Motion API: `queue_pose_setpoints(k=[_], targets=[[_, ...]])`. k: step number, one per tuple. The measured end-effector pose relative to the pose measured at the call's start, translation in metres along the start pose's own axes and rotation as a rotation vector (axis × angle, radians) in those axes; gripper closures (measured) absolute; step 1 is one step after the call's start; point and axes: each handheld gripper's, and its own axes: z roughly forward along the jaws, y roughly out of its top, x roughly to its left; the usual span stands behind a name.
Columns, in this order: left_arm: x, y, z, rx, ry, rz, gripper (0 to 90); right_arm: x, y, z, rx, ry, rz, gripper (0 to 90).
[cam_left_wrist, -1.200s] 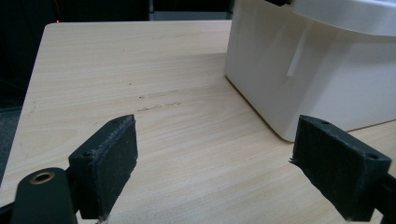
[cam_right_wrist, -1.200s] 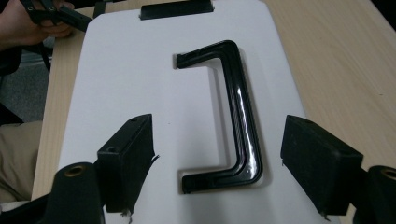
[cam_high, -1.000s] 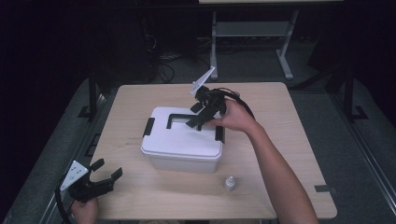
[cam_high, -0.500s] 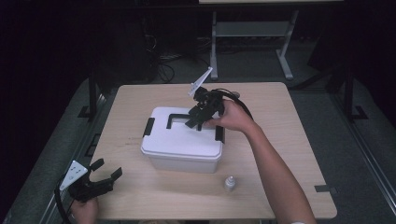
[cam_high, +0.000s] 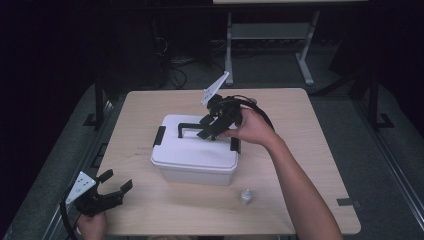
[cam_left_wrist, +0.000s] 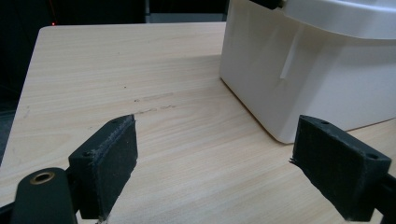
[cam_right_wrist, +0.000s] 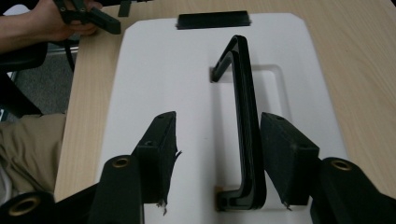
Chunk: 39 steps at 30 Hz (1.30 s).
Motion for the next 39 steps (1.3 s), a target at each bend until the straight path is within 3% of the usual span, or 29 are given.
queue_pose_setpoints(k=[9,27,39], targets=[[0.002,0.0,-0.001,-0.004,0.003,-0.005,13.0,0.007,0.007,0.009,0.032,-0.004,-0.025,51.7],[0.004,0.0,-0.003,-0.014,0.005,-0.014,13.0,0.002,0.015,0.025,0.049,-0.037,-0.027,81.9],[0.004,0.0,-0.003,-0.014,0.008,-0.014,13.0,-0.003,0.014,0.025,0.036,-0.029,-0.028,83.7]])
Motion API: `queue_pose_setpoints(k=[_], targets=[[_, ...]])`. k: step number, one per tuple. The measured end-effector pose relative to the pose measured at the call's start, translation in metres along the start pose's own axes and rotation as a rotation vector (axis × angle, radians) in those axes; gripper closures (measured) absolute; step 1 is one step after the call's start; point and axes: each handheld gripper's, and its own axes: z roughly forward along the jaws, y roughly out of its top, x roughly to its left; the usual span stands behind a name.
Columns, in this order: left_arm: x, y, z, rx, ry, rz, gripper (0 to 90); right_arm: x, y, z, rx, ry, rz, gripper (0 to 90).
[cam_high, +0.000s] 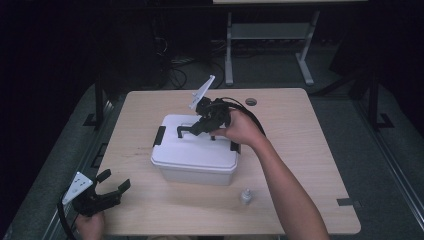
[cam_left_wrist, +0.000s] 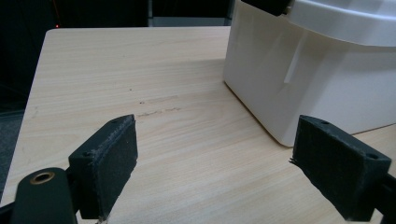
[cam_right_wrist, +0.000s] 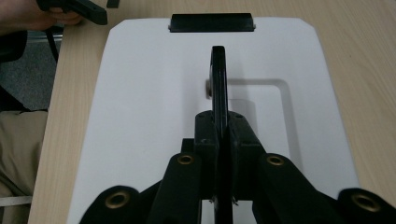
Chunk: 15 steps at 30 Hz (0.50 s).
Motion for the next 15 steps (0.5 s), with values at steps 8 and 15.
queue_pose_setpoints(k=[8,15], targets=[[-0.0002,-0.0002,-0.0001,-0.002,-0.002,-0.003,13.0,-0.0043,-0.0004,0.0001,-0.01,0.015,0.005,83.9],[-0.0002,-0.0004,-0.0004,0.0,0.001,-0.006,13.0,-0.0055,-0.0006,-0.0022,-0.018,0.019,0.01,84.0]])
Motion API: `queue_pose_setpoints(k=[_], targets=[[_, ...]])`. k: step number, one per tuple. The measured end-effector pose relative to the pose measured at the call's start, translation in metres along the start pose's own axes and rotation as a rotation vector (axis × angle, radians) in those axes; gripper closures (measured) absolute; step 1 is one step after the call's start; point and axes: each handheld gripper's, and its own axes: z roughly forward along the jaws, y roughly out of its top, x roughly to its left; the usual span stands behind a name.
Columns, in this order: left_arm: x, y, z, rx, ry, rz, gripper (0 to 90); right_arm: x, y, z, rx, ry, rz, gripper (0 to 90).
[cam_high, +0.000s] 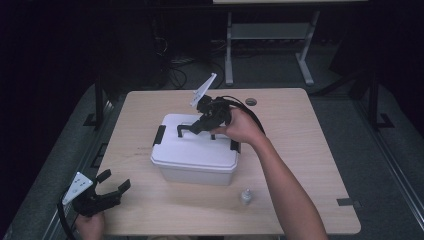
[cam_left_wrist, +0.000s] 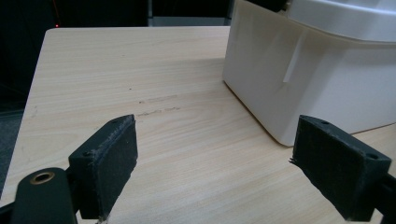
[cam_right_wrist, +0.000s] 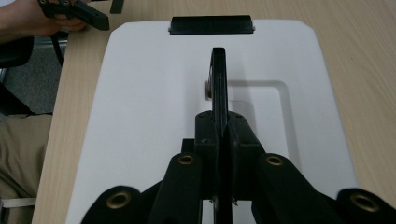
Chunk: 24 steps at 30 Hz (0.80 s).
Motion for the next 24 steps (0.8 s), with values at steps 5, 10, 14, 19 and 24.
queue_pose_setpoints(k=[5,10,14,19,24], targets=[[0.0,0.0,0.0,0.0,-0.002,-0.001,13.0,0.0,0.0,-0.005,-0.016,-0.002,0.002,84.0],[-0.001,0.0,0.001,0.003,-0.003,0.003,13.0,0.002,0.001,-0.011,-0.029,-0.008,-0.001,84.1],[-0.001,0.0,0.001,0.002,-0.003,0.004,13.0,0.004,0.001,-0.02,-0.034,-0.032,-0.005,84.1],[-0.001,0.0,0.0,0.003,-0.002,0.006,13.0,0.007,0.001,-0.03,-0.044,-0.046,-0.002,84.1],[-0.002,0.0,0.001,0.004,-0.002,0.009,13.0,0.011,-0.001,-0.044,-0.055,-0.063,-0.001,84.1]])
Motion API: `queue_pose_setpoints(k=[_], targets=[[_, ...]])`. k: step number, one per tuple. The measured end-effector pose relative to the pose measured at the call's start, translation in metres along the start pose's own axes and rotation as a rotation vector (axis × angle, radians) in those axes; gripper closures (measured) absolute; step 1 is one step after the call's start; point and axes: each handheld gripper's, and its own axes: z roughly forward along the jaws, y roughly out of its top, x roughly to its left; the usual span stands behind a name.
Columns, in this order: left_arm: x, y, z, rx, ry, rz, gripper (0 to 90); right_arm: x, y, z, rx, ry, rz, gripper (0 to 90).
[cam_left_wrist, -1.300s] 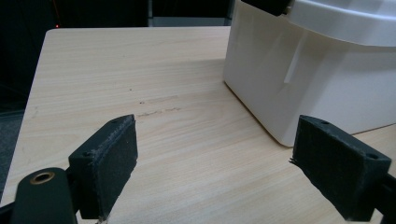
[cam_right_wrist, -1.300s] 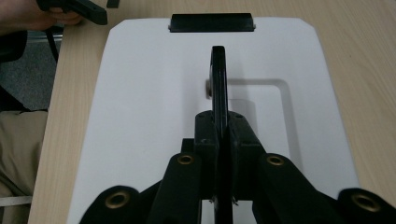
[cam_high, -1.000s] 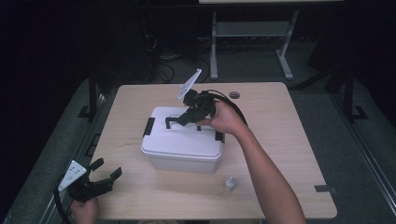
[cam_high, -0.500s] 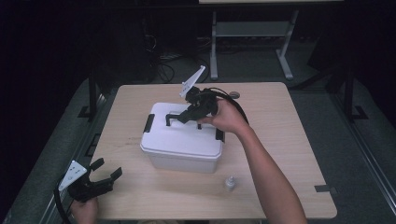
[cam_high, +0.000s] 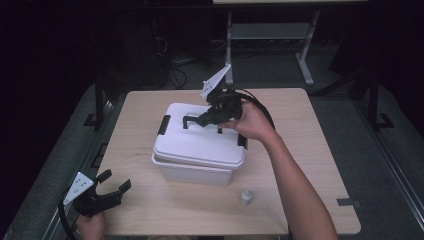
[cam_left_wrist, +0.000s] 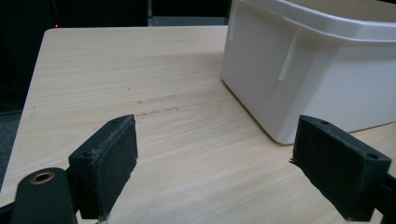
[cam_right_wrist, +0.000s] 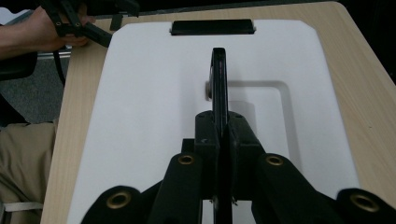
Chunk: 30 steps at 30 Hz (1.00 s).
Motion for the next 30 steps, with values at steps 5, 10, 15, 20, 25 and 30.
queue_pose_setpoints(k=[5,10,15,20,25,30], targets=[[-0.001,0.0,0.001,0.001,0.0,0.005,13.0,0.003,-0.003,-0.014,-0.003,-0.018,0.005,84.1],[-0.002,0.001,0.002,-0.001,-0.002,0.006,13.0,0.005,-0.007,-0.026,0.0,-0.037,0.007,84.0],[-0.004,0.001,0.002,0.003,-0.004,0.013,13.0,0.007,-0.014,-0.038,0.002,-0.055,0.012,84.0],[-0.004,0.001,0.003,0.008,-0.006,0.015,13.0,0.009,-0.022,-0.051,0.001,-0.078,0.025,84.0],[-0.005,0.001,0.005,0.012,-0.009,0.017,13.0,0.011,-0.033,-0.063,-0.003,-0.095,0.047,84.1],[-0.006,0.0,0.006,0.017,-0.01,0.02,13.0,0.013,-0.05,-0.075,-0.008,-0.115,0.077,84.0]])
